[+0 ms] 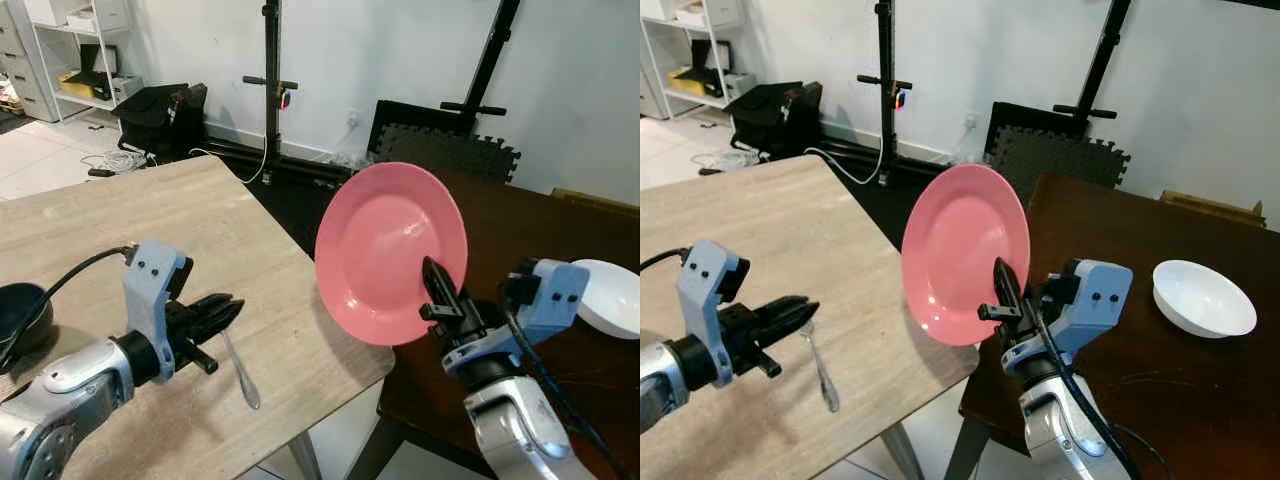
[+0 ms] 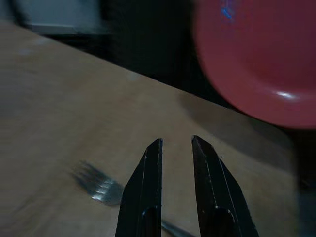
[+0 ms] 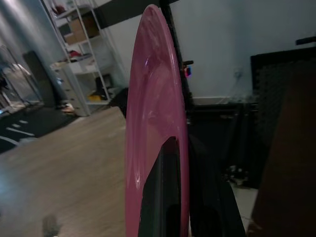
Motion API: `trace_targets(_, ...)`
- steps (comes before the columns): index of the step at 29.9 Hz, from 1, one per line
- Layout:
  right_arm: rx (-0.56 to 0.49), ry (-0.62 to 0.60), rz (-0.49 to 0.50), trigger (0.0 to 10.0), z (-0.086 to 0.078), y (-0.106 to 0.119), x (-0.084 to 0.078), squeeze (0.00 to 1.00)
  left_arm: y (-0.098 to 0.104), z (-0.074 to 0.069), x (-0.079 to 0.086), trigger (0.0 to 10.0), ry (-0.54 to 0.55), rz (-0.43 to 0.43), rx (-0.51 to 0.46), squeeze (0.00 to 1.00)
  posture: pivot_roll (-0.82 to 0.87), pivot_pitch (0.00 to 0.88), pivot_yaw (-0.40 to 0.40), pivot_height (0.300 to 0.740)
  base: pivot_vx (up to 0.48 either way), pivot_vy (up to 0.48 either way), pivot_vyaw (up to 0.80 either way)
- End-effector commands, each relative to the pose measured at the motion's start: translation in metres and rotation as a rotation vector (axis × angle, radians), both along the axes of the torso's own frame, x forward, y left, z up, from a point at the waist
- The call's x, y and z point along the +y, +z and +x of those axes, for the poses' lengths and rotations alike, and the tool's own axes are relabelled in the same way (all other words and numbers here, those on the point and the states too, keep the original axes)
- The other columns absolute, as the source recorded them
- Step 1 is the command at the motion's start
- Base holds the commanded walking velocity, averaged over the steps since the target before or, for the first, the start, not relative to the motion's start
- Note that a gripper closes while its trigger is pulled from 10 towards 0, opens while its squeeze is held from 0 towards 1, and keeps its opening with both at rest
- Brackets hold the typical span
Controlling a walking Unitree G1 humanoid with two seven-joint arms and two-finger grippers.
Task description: Setting the table
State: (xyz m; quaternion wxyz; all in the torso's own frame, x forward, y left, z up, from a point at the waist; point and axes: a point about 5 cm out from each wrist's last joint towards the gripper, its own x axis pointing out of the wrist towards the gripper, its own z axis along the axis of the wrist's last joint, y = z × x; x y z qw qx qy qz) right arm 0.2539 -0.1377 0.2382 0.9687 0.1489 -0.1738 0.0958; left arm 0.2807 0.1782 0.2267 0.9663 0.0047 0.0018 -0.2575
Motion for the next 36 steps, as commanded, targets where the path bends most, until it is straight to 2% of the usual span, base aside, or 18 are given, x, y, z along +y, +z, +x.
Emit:
trace_targets(1, -0.005, -0.017, -0.013, 10.0, 0.001, -0.001, 0.0, 0.0, -0.004, 0.007, 0.003, 10.0, 0.089, -0.017, -0.002, 0.0, 0.08, 0.066, 0.025, 0.74, 0.0, 0.0, 0.0)
trace_targets(11, 0.003, -0.023, -0.008, 10.0, 0.002, -0.003, -0.002, 0.0, -0.002, 0.011, 0.006, 10.0, 0.129, -0.021, -0.011, 0.0, 0.08, 0.073, 0.022, 0.74, 0.0, 0.0, 0.0)
trace_targets(18, 0.003, -0.025, -0.007, 10.0, 0.003, -0.004, 0.0, 0.0, -0.003, 0.012, 0.001, 10.0, 0.126, -0.021, -0.025, 0.0, 0.08, 0.073, 0.022, 0.74, 0.0, 0.0, 0.0)
trace_targets(20, 0.011, -0.017, 0.009, 10.0, 0.003, -0.005, 0.001, 0.0, -0.004, 0.012, -0.003, 10.0, 0.104, 0.013, -0.037, 0.0, 0.07, 0.076, 0.022, 0.74, 0.0, -0.48, -0.8)
trace_targets(33, 0.01, -0.025, 0.003, 10.0, 0.002, -0.004, -0.001, 0.0, -0.005, 0.016, -0.008, 10.0, 0.097, -0.017, -0.029, 0.0, 0.06, 0.081, 0.023, 0.74, 0.0, -0.475, -0.79)
trace_targets(36, 0.01, -0.028, 0.002, 10.0, 0.002, -0.004, -0.001, 0.0, -0.006, 0.016, -0.009, 10.0, 0.094, -0.018, -0.026, 0.0, 0.06, 0.082, 0.024, 0.74, 0.0, -0.41, 0.0)
